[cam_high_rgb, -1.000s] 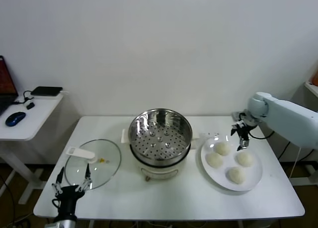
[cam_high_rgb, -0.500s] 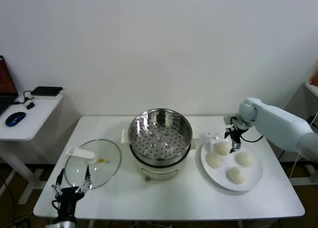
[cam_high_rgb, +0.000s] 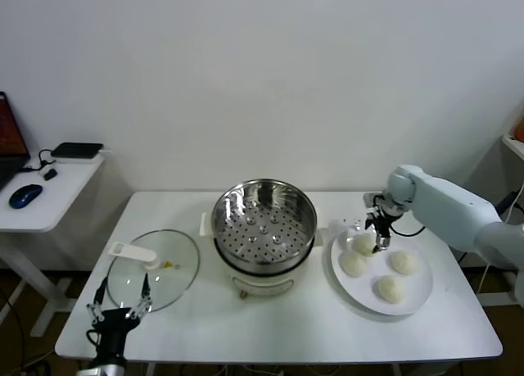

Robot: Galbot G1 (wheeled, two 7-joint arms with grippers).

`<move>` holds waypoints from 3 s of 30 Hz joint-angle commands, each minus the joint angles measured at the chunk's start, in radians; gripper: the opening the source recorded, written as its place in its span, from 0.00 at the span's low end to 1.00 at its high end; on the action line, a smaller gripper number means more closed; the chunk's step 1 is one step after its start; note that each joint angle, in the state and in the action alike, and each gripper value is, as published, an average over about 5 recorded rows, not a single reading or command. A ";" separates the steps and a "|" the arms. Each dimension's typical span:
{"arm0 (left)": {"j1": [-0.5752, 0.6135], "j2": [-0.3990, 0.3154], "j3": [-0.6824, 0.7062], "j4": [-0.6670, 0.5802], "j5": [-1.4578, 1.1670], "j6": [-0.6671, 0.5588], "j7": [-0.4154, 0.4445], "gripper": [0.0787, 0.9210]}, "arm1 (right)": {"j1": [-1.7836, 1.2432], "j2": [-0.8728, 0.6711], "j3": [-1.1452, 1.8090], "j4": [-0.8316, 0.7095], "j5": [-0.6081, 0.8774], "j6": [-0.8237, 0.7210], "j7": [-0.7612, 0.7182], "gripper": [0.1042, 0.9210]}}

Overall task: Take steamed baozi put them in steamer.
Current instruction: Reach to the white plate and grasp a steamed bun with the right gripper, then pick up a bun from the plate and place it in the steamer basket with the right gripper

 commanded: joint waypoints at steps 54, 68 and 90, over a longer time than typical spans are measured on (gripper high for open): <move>0.006 0.012 0.015 0.000 0.019 -0.024 0.000 0.88 | 0.643 0.007 -0.283 0.417 0.369 0.254 -0.099 0.63; 0.002 0.010 0.013 0.003 0.017 -0.032 0.002 0.88 | 0.565 0.401 -0.364 0.196 0.244 0.511 -0.095 0.63; -0.005 0.009 0.017 0.027 0.037 -0.050 0.002 0.88 | 0.275 0.555 -0.202 -0.181 0.047 0.653 -0.065 0.65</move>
